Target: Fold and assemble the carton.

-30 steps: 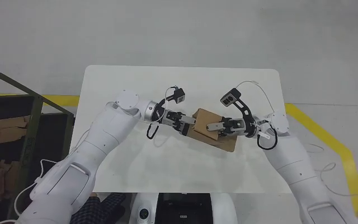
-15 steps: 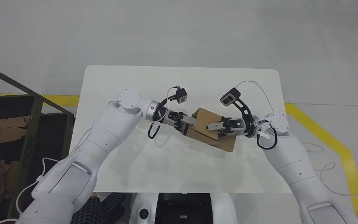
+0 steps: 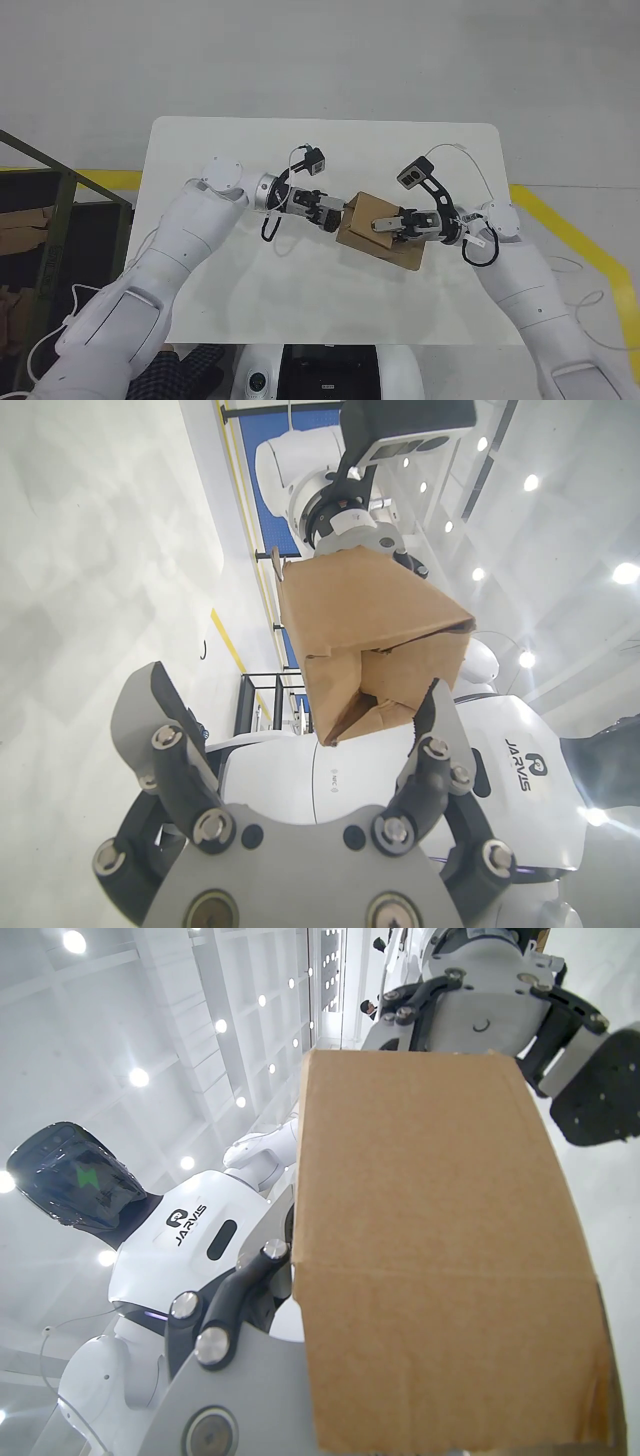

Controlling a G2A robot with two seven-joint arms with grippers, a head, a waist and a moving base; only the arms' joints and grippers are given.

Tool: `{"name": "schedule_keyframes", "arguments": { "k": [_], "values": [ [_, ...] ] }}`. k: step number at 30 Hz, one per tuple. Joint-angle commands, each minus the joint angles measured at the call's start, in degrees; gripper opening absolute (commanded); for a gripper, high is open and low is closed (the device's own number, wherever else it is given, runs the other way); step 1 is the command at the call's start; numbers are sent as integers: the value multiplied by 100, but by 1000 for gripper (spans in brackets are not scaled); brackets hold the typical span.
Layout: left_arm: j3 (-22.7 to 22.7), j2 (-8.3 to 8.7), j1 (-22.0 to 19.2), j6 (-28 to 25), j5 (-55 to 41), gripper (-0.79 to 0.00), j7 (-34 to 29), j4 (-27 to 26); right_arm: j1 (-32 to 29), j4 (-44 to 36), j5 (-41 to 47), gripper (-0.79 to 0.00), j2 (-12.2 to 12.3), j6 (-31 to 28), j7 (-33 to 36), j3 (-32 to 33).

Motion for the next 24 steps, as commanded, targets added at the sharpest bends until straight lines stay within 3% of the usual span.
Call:
{"name": "schedule_keyframes", "arguments": {
  "k": [1,7,15,24],
  "values": [
    [-116,37,57,-66,6,0,78,-26,3,8,-30,-785,18,29,0,-12],
    [-466,148,297,-666,368,0,720,-294,62,-13,-150,-785,106,212,0,-137],
    [-914,287,725,-2060,1009,0,1816,-987,212,35,175,-785,274,409,0,-347],
    [-812,473,853,-3388,2410,0,3144,-1359,633,299,568,-785,471,546,0,-763]
  ]
}}
